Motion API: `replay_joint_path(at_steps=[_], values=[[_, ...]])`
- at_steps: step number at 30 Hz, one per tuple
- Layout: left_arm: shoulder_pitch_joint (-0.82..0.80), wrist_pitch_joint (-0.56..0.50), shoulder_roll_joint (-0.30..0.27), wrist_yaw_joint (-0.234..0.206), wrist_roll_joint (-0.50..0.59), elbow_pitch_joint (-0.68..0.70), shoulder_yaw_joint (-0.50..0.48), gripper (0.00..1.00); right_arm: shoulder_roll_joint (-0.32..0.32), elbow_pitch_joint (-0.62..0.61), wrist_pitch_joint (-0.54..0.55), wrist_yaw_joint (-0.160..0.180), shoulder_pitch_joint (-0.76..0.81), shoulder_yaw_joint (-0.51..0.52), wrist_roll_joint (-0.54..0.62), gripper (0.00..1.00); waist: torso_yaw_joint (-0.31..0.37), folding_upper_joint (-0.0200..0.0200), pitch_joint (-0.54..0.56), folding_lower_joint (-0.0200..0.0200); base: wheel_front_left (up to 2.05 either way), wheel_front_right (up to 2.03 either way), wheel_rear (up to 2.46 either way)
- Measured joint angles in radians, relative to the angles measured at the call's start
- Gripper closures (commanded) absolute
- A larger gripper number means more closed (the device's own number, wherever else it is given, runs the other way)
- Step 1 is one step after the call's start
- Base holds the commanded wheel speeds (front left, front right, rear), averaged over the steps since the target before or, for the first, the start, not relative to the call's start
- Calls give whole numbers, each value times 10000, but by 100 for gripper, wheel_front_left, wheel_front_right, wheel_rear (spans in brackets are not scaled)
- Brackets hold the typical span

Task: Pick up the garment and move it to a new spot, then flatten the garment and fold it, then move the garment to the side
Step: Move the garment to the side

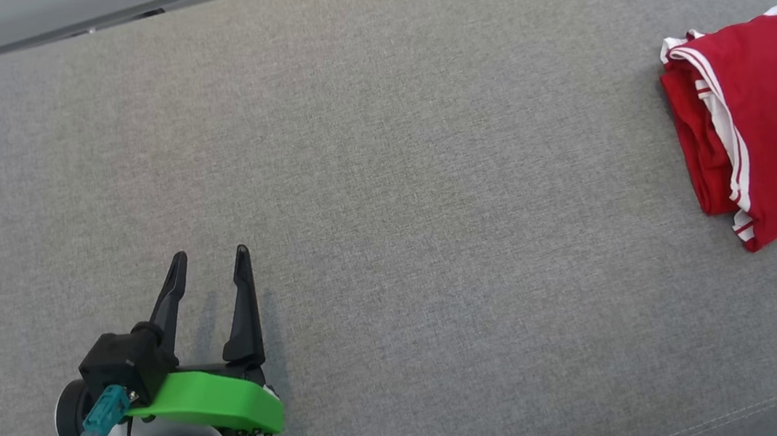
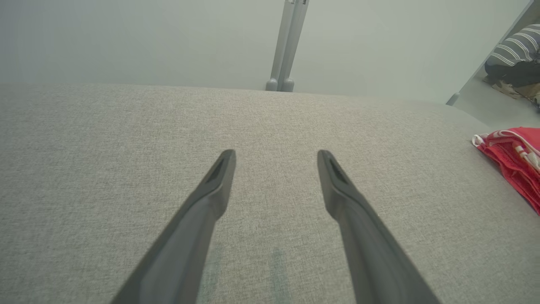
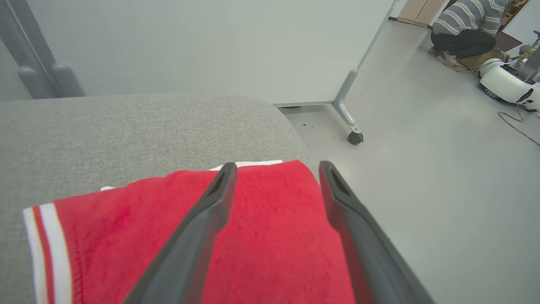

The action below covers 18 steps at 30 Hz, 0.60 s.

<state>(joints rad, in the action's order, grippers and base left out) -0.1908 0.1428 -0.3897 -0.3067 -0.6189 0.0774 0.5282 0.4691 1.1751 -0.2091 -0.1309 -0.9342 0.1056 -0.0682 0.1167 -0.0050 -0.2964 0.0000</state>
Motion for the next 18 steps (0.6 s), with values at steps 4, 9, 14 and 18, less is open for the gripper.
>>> replay_joint_path(at_steps=[4, 9, 14, 18], values=[[-111, 173, 63, 163, -61, -161, -27, 0, -295, -466, -161, 0, -24, -663, -293, 0, 65, 0, 353, 0, 0, 0, 0], [-379, 456, 236, 355, -142, -428, -121, 0, -424, -1189, -276, 0, 32, -1419, -882, 0, 100, 0, 794, 0, 0, 0, 0], [-525, 811, 437, 428, -232, -951, -389, 0, -489, -2247, -314, 0, 579, -2178, -1887, 0, 88, 0, 1424, 0, 0, 0, 0], [-504, 978, 658, 414, -385, -1388, -625, 0, -489, -3158, -238, 0, 1263, -2531, -2523, 0, 15, 0, 1934, 0, 0, 0, 0]])
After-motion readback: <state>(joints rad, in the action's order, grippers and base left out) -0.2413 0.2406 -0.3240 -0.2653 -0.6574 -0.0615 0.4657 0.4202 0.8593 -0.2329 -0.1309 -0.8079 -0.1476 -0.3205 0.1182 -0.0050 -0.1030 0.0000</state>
